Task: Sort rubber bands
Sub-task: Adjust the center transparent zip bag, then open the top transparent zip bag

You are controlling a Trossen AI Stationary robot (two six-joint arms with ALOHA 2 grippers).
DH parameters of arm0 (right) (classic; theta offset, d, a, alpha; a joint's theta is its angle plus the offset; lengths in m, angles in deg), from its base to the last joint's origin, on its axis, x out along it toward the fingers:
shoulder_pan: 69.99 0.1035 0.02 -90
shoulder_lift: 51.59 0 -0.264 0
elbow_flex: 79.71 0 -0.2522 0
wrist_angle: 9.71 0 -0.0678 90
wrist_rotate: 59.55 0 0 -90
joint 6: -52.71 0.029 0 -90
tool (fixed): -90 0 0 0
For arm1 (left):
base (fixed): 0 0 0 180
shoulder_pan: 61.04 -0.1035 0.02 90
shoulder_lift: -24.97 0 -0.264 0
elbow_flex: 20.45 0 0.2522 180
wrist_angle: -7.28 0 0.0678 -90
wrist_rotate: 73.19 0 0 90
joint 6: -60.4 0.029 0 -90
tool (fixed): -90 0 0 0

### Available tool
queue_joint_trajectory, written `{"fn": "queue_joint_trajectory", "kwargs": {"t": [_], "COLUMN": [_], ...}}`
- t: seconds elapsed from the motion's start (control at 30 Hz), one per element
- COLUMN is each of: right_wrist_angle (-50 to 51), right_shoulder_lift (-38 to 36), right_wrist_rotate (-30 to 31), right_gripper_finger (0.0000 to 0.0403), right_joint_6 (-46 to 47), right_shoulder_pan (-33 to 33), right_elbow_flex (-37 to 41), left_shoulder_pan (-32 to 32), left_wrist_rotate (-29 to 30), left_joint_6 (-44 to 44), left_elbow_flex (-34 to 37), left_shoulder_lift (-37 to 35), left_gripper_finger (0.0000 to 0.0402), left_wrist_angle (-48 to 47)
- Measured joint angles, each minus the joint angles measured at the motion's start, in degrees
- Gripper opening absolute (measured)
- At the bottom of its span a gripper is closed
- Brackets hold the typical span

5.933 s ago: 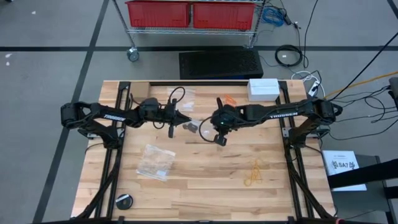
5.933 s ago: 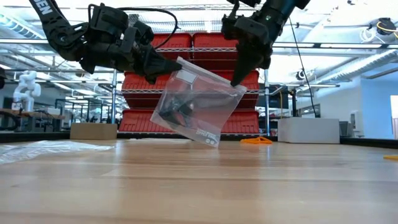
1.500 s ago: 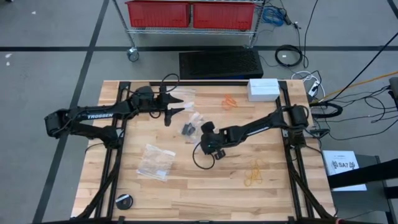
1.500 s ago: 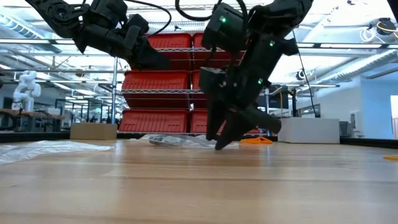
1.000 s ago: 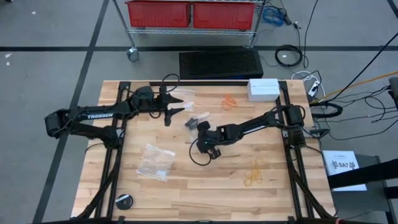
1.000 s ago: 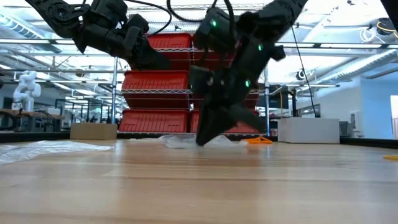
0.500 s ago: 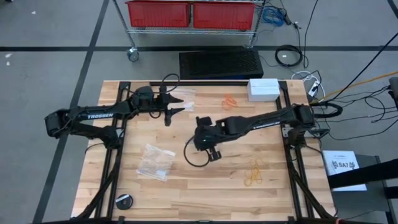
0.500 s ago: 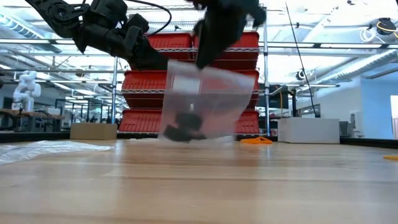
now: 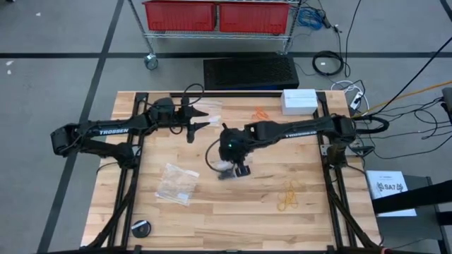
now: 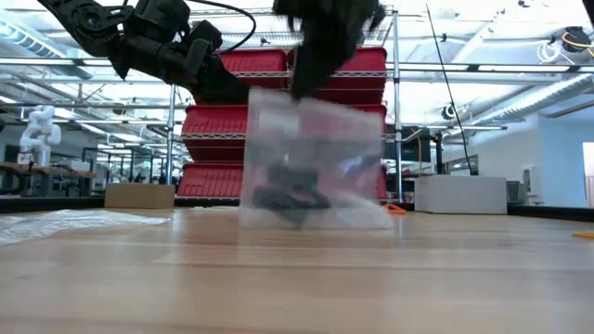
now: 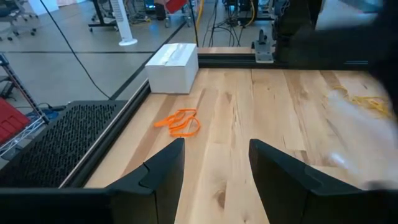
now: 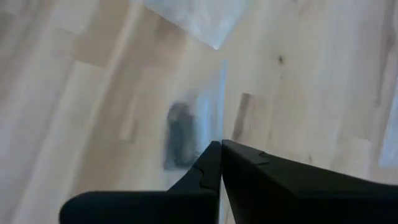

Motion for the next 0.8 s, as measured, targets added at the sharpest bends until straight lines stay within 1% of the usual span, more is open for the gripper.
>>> {"fn": "queue_joint_trajectory", "kwargs": {"t": [0.07,0.2,0.27,0.33,0.4,0.47,0.53,0.67,0.73,0.8], "right_wrist_angle": [-4.28,-11.05,-12.78,-13.47,-14.82,-18.11,-22.24,-29.89,-33.25,-36.20], "right_shoulder_lift": [0.86,3.44,4.71,5.51,5.71,5.73,5.73,6.41,7.60,9.53], "right_wrist_rotate": [-1.76,-1.57,-1.48,-1.30,0.45,3.65,5.81,8.50,10.63,14.28], "right_gripper_finger": [0.0000,0.0000,0.0001,0.0009,0.0027,0.0052,0.0080,0.0136,0.0155,0.0165], "right_joint_6": [-1.29,-3.06,-2.16,-1.70,-1.70,-2.20,-2.67,-2.64,-2.74,-2.67], "right_shoulder_pan": [-2.41,-6.92,-8.83,-10.21,-11.06,-11.66,-12.34,-13.42,-13.66,-13.61], "right_elbow_flex": [3.44,9.03,10.00,10.00,10.00,10.00,10.00,9.98,9.98,9.96], "left_shoulder_pan": [0.00,0.01,0.01,0.02,0.00,0.01,-0.03,-0.35,-0.80,-1.47], "left_wrist_rotate": [0.01,0.01,0.18,2.49,6.68,10.55,12.59,13.43,13.45,13.46], "left_joint_6": [0.00,0.00,0.00,-0.02,-0.03,0.06,0.86,2.41,3.23,3.75], "left_elbow_flex": [0.00,0.00,0.00,0.00,0.00,0.00,0.00,0.00,-0.01,-0.02], "left_shoulder_lift": [0.00,0.00,0.00,0.00,0.00,0.00,-0.01,-0.22,-0.22,-0.22], "left_gripper_finger": [0.0187,0.0187,0.0187,0.0187,0.0187,0.0187,0.0187,0.0187,0.0187,0.0187], "left_wrist_angle": [0.03,-0.18,-0.21,-0.17,-0.29,-0.68,-1.56,-1.77,-2.26,-3.35]}}
